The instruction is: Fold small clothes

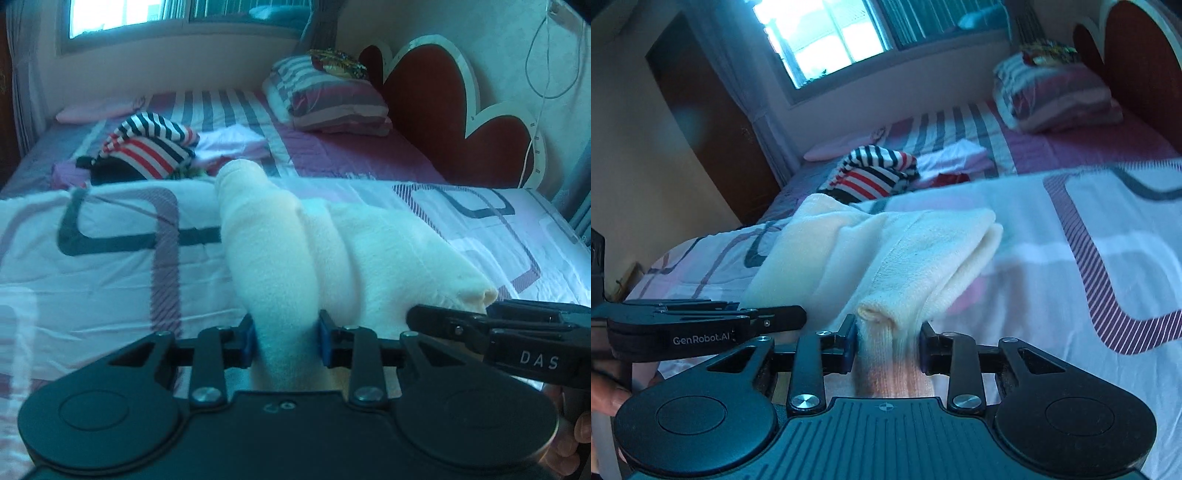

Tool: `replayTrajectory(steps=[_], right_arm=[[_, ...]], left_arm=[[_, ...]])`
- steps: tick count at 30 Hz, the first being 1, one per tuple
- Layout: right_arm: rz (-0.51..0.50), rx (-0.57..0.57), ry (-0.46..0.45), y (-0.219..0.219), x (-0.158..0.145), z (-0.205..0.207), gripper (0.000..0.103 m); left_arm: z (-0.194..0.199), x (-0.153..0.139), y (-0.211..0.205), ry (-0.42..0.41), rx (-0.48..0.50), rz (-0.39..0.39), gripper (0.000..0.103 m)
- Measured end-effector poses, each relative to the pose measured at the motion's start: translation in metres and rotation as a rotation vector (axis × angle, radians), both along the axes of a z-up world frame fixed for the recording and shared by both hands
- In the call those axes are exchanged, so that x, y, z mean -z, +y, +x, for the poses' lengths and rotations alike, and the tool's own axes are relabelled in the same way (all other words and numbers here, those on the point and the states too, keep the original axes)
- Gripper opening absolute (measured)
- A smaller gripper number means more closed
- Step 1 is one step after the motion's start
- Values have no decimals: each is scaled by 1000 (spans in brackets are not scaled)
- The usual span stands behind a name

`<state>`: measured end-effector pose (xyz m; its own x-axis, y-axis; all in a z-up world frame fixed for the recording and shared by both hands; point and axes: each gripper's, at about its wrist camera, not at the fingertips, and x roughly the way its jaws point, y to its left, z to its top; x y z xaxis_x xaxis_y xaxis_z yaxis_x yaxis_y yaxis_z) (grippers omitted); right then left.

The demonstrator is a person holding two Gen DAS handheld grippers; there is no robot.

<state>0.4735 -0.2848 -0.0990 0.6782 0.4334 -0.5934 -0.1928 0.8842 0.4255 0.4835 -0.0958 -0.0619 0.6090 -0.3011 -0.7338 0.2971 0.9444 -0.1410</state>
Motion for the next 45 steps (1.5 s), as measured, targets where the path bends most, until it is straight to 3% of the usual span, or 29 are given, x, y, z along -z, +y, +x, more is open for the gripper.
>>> replayTrajectory(steps=[7,11,16,23,26,27,28,30,35,38,39,42,45], right_arm=[[7,-45,-49,48,-30,-24,32],[6,-94,-80,99,-40,-37,32],[30,-170,-77,170,-33,-50,32],[63,-246,-15,236,-4,-57,32],[54,-212,53,238,22,-57,32],[52,-188,92,234,30,-59,32],[82,-158,129,226,40,-58,32],[150,-130,155,214,48,-58,32],[148,-105,156,210,47,-56,32],[138,-93,157,207,44,-63,32],[116,-90,149,205,37,-68,32],[54,-105,21,202,3,-77,32],[9,-142,-55,212,-18,-56,31]], left_arm=[[-27,-31,46,-52,-28,47,30],[-47,-38,89,-56,-66,86,30],[-72,-37,147,-41,-126,142,30],[-97,-13,210,29,-188,141,31],[-97,4,223,60,-177,130,46],[-99,5,226,43,-184,116,61],[-100,7,229,33,-192,123,69],[-100,10,233,28,-198,111,70],[-95,15,244,56,-224,53,76],[-103,7,254,51,-240,35,70],[-107,1,255,24,-239,32,61],[-102,-15,257,-51,-241,63,44],[-72,-14,255,-37,-272,64,39]])
